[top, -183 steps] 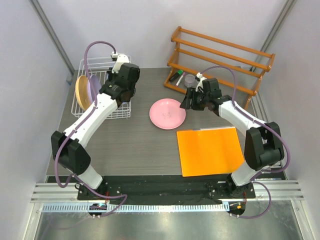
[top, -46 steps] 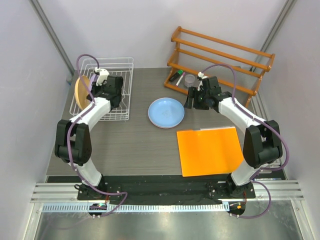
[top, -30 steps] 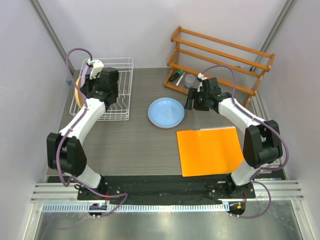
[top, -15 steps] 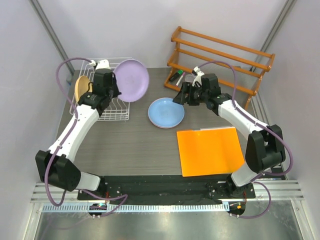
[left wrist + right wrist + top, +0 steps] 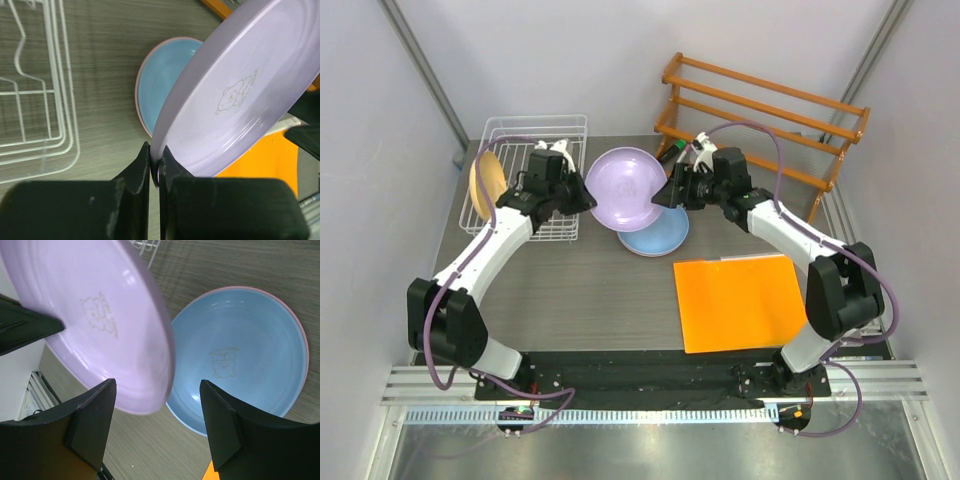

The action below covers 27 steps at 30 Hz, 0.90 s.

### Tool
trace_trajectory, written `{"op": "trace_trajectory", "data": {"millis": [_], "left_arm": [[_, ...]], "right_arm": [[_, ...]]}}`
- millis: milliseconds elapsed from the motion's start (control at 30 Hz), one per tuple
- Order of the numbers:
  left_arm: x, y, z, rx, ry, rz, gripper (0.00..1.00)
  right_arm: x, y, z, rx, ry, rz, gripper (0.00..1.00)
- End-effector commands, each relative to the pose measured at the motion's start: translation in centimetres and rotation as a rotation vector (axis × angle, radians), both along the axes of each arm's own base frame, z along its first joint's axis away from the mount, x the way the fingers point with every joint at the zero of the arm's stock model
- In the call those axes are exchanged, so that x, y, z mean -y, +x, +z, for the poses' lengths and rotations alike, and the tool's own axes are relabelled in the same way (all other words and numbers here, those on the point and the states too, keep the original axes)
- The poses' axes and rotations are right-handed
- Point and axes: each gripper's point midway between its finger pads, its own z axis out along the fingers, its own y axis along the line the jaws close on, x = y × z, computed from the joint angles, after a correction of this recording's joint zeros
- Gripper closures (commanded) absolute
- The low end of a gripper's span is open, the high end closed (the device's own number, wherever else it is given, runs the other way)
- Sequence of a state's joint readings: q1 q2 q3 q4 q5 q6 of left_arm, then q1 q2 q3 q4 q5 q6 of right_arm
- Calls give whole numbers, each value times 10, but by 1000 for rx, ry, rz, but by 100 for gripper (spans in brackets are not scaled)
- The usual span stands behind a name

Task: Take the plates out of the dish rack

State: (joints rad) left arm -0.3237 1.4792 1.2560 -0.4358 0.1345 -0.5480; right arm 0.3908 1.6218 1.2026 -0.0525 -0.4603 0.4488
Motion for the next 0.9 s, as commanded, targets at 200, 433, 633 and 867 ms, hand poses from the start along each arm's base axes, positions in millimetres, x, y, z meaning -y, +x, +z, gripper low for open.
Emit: {"op": "trace_trajectory", "data": {"millis": [200,433,633,867], "left_arm": [[21,-16,10,34,-74,-74,100],[-18,1,7,62,105,87,11],[-85,11,37,185,365,327,1],[-153,7,72,342,597,597,1]], "right_arm": [[-12,14,-11,-8,7,15,94],[14,25,-27,-42,-94,-130,99],[40,33,-53,-151,-183,-191,99],[53,32,-76,-235,-219,-206,96]]}}
